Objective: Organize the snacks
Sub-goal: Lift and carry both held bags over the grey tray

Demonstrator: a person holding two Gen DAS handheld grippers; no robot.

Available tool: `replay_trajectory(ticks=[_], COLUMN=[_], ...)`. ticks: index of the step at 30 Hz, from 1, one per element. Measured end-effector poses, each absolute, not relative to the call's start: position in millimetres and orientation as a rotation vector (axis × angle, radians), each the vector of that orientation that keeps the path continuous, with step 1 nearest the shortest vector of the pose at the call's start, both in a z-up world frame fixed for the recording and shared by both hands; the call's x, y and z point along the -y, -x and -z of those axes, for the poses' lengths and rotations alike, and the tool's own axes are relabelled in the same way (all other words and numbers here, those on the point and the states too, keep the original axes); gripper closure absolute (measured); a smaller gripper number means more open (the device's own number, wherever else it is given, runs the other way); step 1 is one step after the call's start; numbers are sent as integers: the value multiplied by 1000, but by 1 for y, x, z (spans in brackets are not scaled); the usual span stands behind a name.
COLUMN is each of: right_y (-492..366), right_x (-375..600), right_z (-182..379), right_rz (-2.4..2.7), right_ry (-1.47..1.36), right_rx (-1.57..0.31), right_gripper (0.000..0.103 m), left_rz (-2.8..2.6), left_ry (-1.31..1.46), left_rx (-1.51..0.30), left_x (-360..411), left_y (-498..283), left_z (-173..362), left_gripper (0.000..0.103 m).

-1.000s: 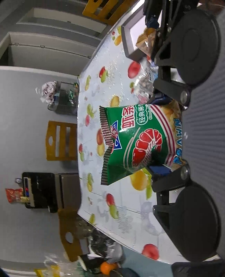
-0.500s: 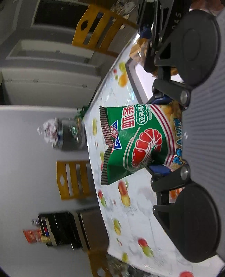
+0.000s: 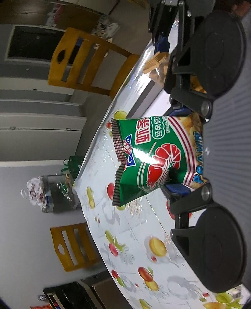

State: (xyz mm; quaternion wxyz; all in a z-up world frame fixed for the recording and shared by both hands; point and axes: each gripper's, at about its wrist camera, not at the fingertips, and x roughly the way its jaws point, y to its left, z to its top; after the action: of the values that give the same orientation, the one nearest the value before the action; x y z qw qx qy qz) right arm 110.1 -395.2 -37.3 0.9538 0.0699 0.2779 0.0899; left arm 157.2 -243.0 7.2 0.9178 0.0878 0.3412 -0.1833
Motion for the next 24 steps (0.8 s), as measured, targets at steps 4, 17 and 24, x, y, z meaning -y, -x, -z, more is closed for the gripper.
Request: replay_trajectory(ticks=[4, 17, 24], right_y=[-112, -113, -114], right_x=[401, 409, 410], right_z=[43, 47, 48], right_rz=[-176, -160, -153], right_ry=[-130, -107, -118], right_rx=[-583, -595, -605], right_gripper=[67, 66, 65], left_rz=[400, 453, 459], left_ry=[-185, -218, -196], left_rx=[-715, -732, -758], left_x=[255, 273, 273], left_y=[-170, -186, -191], left_z=[5, 24, 30], left_gripper=[40, 40, 38])
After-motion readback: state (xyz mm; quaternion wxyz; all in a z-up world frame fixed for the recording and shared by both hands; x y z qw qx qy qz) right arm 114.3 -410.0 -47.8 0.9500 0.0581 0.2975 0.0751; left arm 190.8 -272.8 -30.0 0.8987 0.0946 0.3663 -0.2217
